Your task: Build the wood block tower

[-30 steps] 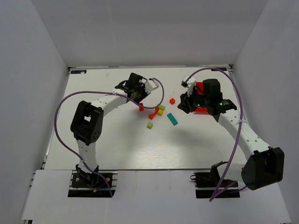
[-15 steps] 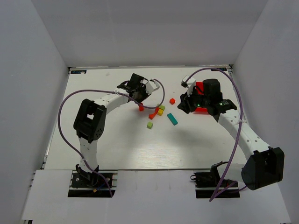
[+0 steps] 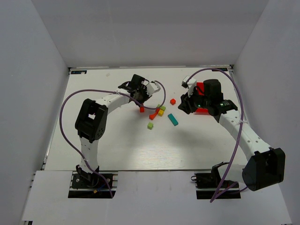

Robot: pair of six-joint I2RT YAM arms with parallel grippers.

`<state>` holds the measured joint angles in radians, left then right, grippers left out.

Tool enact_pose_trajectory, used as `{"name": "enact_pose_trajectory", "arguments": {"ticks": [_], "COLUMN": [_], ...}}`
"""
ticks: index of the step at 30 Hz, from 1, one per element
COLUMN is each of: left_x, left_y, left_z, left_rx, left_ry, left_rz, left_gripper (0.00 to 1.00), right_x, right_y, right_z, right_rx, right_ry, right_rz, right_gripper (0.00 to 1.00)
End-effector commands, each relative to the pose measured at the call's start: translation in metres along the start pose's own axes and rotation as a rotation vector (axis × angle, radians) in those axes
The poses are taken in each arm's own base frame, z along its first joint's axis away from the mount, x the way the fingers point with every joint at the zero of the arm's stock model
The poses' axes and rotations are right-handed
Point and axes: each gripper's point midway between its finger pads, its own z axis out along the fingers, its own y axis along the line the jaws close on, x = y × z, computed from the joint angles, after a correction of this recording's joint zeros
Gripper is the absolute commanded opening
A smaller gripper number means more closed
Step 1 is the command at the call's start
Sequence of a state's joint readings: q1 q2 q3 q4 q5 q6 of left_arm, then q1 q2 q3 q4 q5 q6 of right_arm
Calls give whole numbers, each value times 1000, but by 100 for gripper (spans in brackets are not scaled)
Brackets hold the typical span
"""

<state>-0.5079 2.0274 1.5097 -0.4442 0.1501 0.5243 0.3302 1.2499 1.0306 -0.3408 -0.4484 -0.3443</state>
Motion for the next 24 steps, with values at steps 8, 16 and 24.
{"name": "enact_pose_trajectory", "arguments": {"ticks": [8, 16, 24], "left_x": [-25, -24, -28], "left_y": [-4, -6, 9], "left_z": [-10, -10, -12], "left_rx": [23, 35, -40], "left_ry": [-60, -57, -57], "left_rz": [26, 24, 16], "left_gripper": [0, 0, 0], "right_x": [-6, -5, -5], "right_y": [8, 2, 2], "right_z": [2, 0, -1], "right_rx": [-24, -8, -10], "right_ry": [-23, -22, -23], "right_rz": [-24, -16, -16], "right_gripper": [48, 48, 48]}}
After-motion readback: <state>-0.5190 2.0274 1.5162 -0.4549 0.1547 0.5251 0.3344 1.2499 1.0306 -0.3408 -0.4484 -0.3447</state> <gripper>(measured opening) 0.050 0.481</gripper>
